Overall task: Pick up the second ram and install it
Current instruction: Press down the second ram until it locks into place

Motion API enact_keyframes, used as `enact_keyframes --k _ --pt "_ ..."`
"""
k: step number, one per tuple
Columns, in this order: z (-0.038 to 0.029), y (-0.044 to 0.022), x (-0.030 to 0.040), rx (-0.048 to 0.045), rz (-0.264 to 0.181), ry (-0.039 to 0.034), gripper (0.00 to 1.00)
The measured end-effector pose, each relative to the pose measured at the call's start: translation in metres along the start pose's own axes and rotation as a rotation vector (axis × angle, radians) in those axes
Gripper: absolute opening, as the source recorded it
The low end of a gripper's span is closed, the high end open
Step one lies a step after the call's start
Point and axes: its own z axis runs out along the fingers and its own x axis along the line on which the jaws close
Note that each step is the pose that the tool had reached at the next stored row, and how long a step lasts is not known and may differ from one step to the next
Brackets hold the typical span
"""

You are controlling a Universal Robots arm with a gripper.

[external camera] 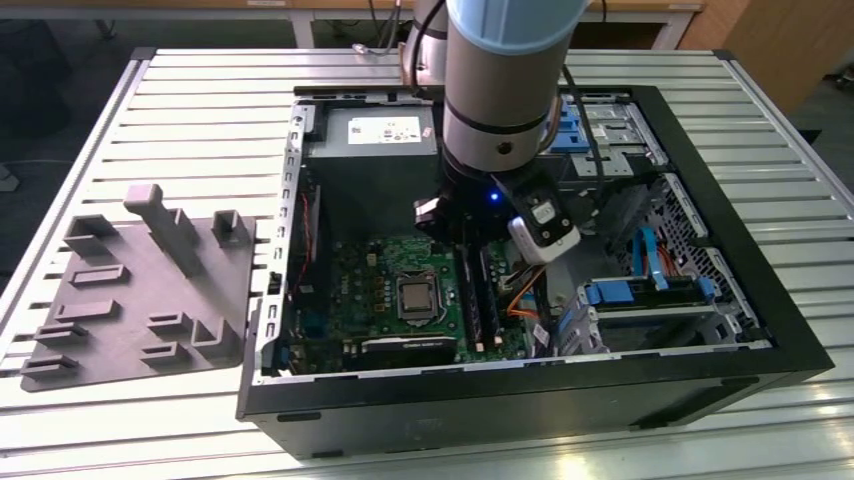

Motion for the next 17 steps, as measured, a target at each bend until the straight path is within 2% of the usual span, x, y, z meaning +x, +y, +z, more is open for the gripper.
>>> enact_keyframes --k 17 --pt "0.0008 0.0123 0.0002 0.0001 0.001 -0.0001 0.11"
